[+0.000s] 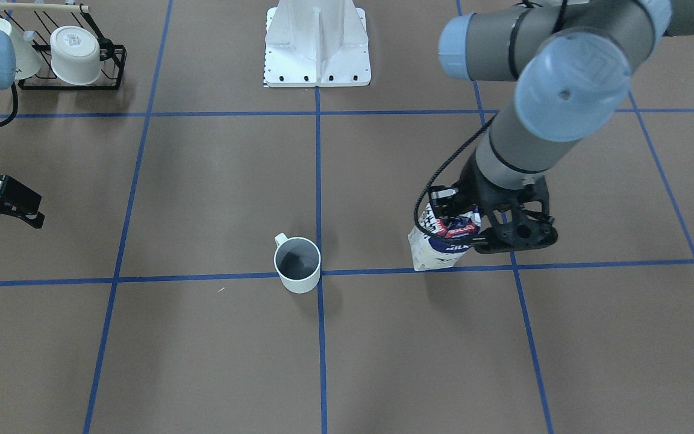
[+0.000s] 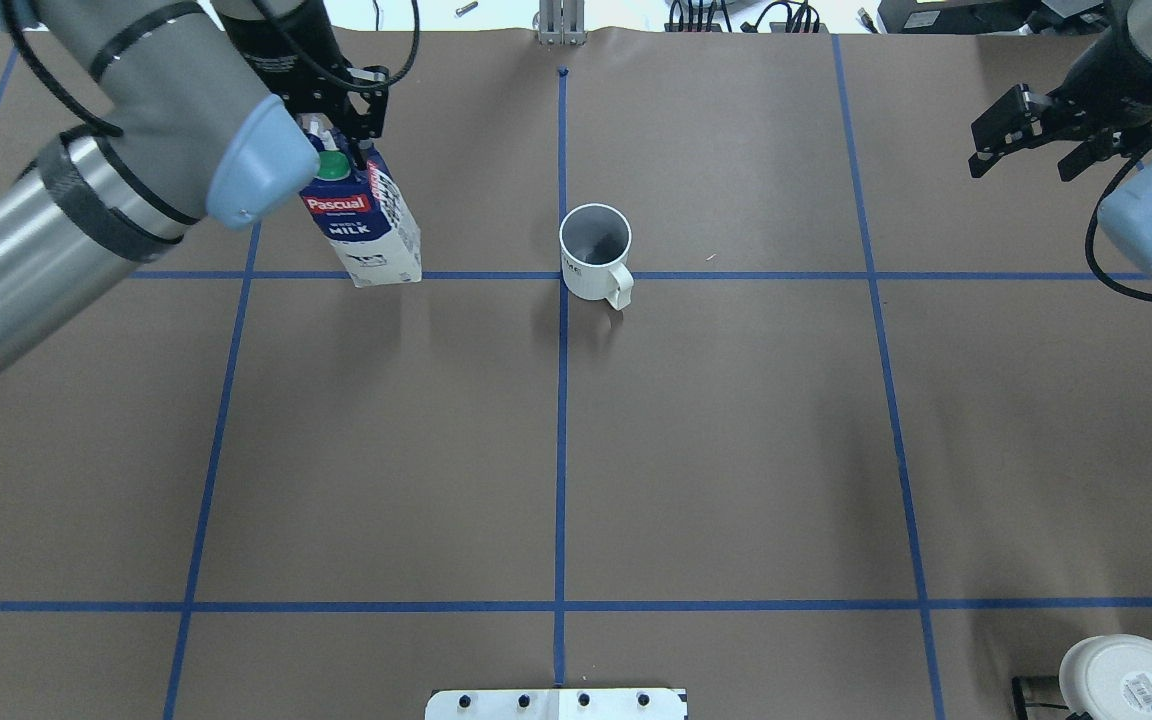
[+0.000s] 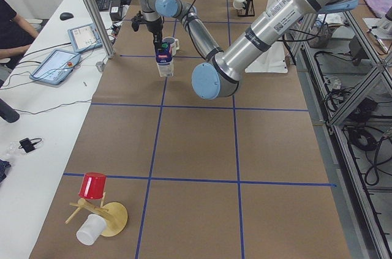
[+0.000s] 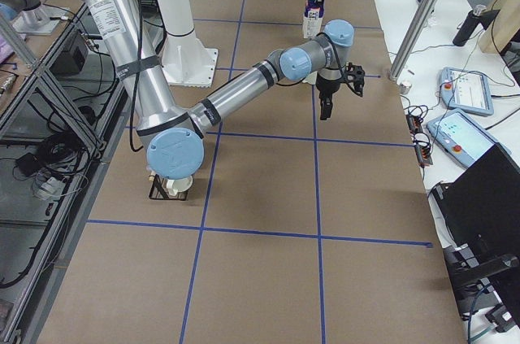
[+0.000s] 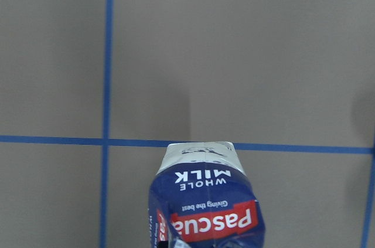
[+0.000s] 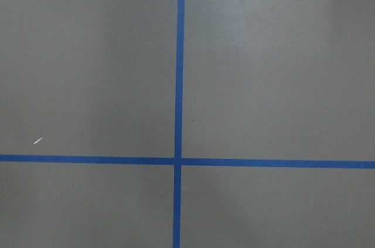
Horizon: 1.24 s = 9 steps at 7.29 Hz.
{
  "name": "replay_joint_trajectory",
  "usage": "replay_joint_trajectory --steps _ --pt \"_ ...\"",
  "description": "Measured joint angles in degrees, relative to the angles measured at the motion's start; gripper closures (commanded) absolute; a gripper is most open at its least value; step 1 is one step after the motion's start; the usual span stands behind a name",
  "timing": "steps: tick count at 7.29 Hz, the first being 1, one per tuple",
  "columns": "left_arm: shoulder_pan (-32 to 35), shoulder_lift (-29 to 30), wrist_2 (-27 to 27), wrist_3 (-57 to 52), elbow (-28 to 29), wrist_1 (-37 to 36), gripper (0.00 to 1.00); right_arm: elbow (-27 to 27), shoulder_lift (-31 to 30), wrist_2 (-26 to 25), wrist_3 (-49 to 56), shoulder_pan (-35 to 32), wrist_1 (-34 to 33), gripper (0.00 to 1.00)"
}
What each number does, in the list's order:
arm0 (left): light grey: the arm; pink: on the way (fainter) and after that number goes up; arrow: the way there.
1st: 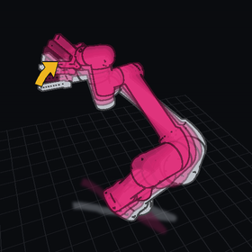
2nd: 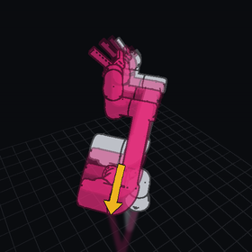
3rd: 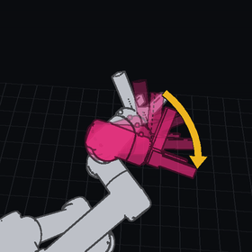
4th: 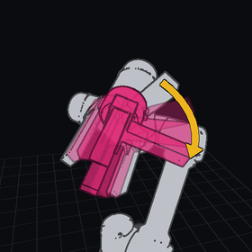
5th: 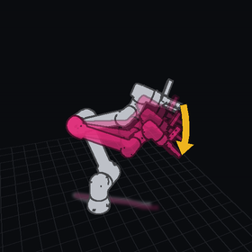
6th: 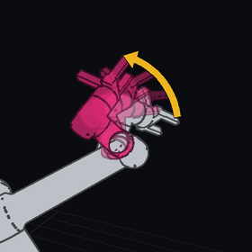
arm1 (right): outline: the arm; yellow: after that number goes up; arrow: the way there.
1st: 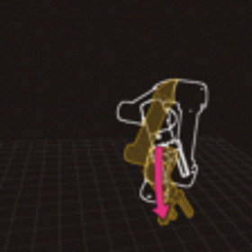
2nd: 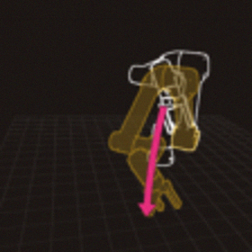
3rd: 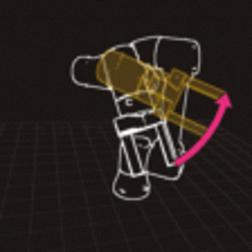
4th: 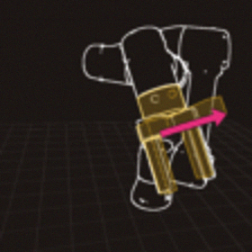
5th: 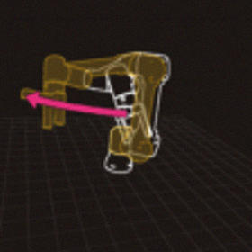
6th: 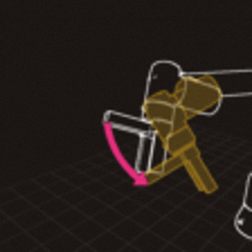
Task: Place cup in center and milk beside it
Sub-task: 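Carry the blue milk carton with the left gripper beside the mug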
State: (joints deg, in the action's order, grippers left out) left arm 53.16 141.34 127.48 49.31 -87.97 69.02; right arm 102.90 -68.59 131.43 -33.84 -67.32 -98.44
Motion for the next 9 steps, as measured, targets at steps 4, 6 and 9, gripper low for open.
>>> replay_joint_trajectory --steps 4,6,9 --pt "-5.71 5.11 -1.66 8.5 6.17 7.11 1.0 -0.15 -0.05 -0.05 0.0 -0.01 0.0 0.0" --pt "-6.89 6.14 -1.8 11.21 7.73 10.18 1.0 -0.19 -0.05 -0.11 0.0 -0.06 0.0 0.0" --pt "-7.92 6.44 -2.1 13.51 10.03 13.85 0.79 -0.24 -0.03 0.09 0.0 -0.02 0.01 0.0"
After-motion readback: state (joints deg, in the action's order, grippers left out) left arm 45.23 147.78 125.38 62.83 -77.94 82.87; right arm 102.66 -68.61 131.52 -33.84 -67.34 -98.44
